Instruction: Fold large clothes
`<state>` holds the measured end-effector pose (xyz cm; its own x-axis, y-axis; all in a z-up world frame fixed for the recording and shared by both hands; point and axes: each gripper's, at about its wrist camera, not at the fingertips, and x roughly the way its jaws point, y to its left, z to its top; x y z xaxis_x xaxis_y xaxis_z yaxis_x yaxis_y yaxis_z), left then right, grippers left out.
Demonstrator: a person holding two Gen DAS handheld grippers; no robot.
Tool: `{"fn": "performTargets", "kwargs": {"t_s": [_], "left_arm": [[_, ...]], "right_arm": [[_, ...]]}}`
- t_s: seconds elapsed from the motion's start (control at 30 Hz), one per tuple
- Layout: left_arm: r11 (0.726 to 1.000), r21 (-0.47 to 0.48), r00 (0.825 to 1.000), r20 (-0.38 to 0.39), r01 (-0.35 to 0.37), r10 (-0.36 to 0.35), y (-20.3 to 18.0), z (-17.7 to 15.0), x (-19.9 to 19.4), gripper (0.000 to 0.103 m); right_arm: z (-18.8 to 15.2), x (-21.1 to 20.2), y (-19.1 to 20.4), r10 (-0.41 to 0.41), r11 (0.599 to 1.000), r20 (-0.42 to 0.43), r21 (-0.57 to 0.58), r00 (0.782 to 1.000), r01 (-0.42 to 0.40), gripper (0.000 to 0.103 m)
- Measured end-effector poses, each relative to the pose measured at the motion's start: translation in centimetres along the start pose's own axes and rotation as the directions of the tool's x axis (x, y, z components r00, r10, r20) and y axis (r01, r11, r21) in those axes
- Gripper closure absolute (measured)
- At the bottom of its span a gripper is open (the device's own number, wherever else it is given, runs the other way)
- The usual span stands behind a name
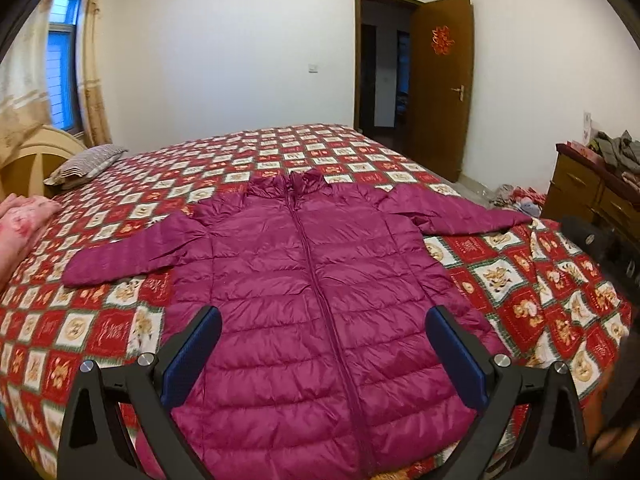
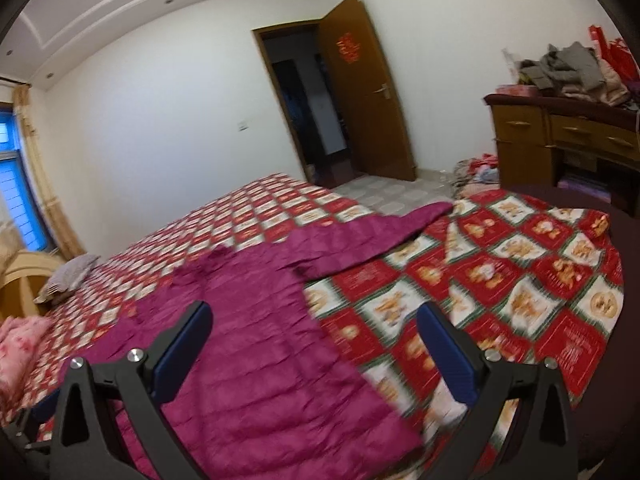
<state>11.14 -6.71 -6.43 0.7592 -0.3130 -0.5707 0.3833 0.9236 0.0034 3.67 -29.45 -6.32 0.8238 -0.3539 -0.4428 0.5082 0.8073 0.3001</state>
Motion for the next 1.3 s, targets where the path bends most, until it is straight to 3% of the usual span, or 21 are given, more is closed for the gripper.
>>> {"fn": "performTargets", "kwargs": {"t_s": [0.17,0.3,0.4,0.5,0.57,0.63,0.73,0.9,1.0,1.03,1.07,1.17,1.3], "left_arm": [[0.999,0.002,0.998,-0.057,-0.042,0.042,3.1,2.1,4.4,0.001],[0.993,-0.031,0.992,-0.064,-0.115,0.112,7.0,4.3,8.4,0.001],[0.982,-0.073,0.983,-0.077,-0.173,0.167,10.4,5.7,11.8,0.001],[0.966,-0.147,0.975,-0.101,-0.212,0.198,14.0,6.3,15.9,0.001],[0.956,-0.191,0.972,-0.124,-0.220,0.199,15.9,6.2,18.4,0.001],[0.949,-0.226,0.971,-0.146,-0.220,0.191,17.3,5.6,20.8,0.001],[0.938,-0.242,0.960,-0.193,-0.246,0.202,18.4,4.5,23.8,0.001],[0.938,-0.199,0.949,-0.203,-0.282,0.242,18.0,2.2,26.3,0.001],[0.941,-0.185,0.941,-0.246,-0.283,0.234,17.9,1.9,27.2,0.001],[0.941,-0.187,0.940,-0.251,-0.282,0.232,18.0,1.8,27.3,0.001],[0.941,-0.192,0.939,-0.258,-0.280,0.227,18.1,1.8,27.5,0.001],[0.940,-0.213,0.937,-0.286,-0.266,0.200,18.7,1.4,28.1,0.001],[0.941,-0.218,0.938,-0.288,-0.260,0.192,18.6,1.2,28.0,0.001]], "right_arm": [[4.3,5.5,-4.6,-0.040,0.998,-0.068,0.035,0.997,0.043,0.000],[8.0,11.0,-9.4,-0.075,0.990,-0.099,0.113,0.992,0.087,0.000],[10.5,16.3,-13.3,-0.153,0.966,-0.133,0.190,0.979,0.177,0.000],[12.2,21.1,-15.8,-0.245,0.943,-0.168,0.188,0.955,0.275,0.005],[12.7,24.2,-17.1,-0.295,0.929,-0.213,0.164,0.931,0.332,0.017],[12.6,27.0,-18.0,-0.315,0.918,-0.259,0.161,0.913,0.363,0.019],[12.1,30.0,-18.4,-0.332,0.906,-0.331,0.147,0.883,0.396,0.030],[11.1,32.7,-17.4,-0.367,0.909,-0.355,0.061,0.860,0.413,0.033],[11.1,33.3,-17.8,-0.414,0.898,-0.327,0.003,0.849,0.439,0.060],[11.2,33.1,-17.9,-0.411,0.901,-0.324,-0.002,0.852,0.434,0.083],[11.3,33.0,-18.0,-0.391,0.909,-0.332,0.006,0.858,0.416,0.088],[12.0,32.5,-17.7,-0.381,0.914,-0.315,0.014,0.869,0.406,0.090],[14.4,29.7,-13.8,-0.310,0.949,-0.207,-0.006,0.928,0.315,0.092]]}}
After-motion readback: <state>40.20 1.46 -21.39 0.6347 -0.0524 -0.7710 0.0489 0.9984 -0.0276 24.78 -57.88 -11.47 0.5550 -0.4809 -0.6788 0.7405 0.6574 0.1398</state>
